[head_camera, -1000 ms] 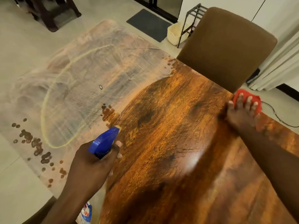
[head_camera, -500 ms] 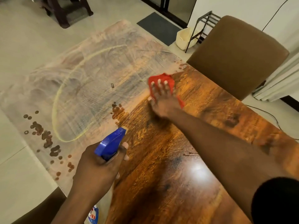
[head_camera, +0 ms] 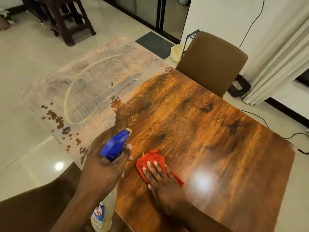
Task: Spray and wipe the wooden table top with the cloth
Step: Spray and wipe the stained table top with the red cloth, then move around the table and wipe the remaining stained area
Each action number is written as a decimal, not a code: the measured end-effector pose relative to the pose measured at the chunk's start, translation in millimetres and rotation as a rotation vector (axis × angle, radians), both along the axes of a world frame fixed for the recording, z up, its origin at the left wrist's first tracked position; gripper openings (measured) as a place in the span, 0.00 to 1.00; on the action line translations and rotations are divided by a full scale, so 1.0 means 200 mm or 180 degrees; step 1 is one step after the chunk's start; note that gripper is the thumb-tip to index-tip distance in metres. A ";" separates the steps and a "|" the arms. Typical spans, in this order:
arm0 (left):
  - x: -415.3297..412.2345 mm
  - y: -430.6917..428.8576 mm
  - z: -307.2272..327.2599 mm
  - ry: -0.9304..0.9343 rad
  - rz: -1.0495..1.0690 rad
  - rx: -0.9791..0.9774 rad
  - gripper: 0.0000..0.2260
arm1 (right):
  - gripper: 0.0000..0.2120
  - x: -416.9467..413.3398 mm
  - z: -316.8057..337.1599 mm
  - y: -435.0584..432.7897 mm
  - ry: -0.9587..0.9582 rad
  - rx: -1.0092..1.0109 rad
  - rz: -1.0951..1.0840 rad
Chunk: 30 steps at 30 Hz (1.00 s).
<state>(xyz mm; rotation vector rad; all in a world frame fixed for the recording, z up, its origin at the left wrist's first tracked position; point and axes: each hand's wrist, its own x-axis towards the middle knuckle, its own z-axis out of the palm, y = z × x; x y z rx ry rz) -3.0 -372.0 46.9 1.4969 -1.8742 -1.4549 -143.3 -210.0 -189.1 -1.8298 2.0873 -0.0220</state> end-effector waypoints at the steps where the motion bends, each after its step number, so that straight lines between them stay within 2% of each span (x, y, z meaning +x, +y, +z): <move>1: 0.04 0.08 0.02 0.0020 -0.0004 0.0003 0.10 | 0.32 0.04 0.00 0.14 0.0029 0.0013 -0.0070; 3: 0.12 0.25 0.06 0.0065 0.0015 -0.0036 0.06 | 0.32 0.12 0.00 0.43 0.0074 0.0050 -0.0206; 7: 0.30 0.56 0.14 0.0175 0.0085 -0.0152 0.03 | 0.30 0.25 0.03 0.95 -0.0159 0.0142 -0.0197; 12: 0.51 0.89 0.23 0.0322 0.0242 -0.0112 0.17 | 0.35 0.36 0.12 1.36 -0.0398 0.0085 -0.0434; 13: 0.55 0.94 0.24 0.0340 0.0277 -0.0092 0.17 | 0.32 0.38 0.10 1.42 -0.0489 -0.0019 -0.0576; 15: 0.63 1.03 0.25 0.0336 0.0330 -0.0053 0.17 | 0.25 0.43 0.16 1.45 -0.1266 -0.0077 -0.1337; 17: 0.72 1.10 0.27 0.0299 0.0364 -0.0050 0.15 | 0.22 0.50 0.30 1.43 -0.2380 -0.0215 -0.2328; 20: 0.86 1.17 0.30 0.0327 0.0423 -0.0027 0.10 | 0.26 0.60 0.52 1.34 -0.4147 -0.0236 -0.3878; 22: 0.97 1.19 0.33 0.0364 0.0522 -0.0011 0.09 | 0.23 0.67 0.66 1.28 -0.5269 -0.0312 -0.4411; 23: 1.04 1.19 0.35 0.0373 0.0565 -0.0019 0.11 | 0.21 0.72 0.72 1.25 -0.5638 -0.0295 -0.4495; 28: 1.41 1.17 0.42 0.0390 0.0838 -0.0048 0.10 | 0.28 1.05 0.92 1.13 -0.6503 -0.0046 -0.4503; 30: 1.59 1.14 0.43 0.0349 0.0961 -0.0064 0.10 | 0.27 1.19 0.94 0.99 -0.6222 0.0010 -0.4385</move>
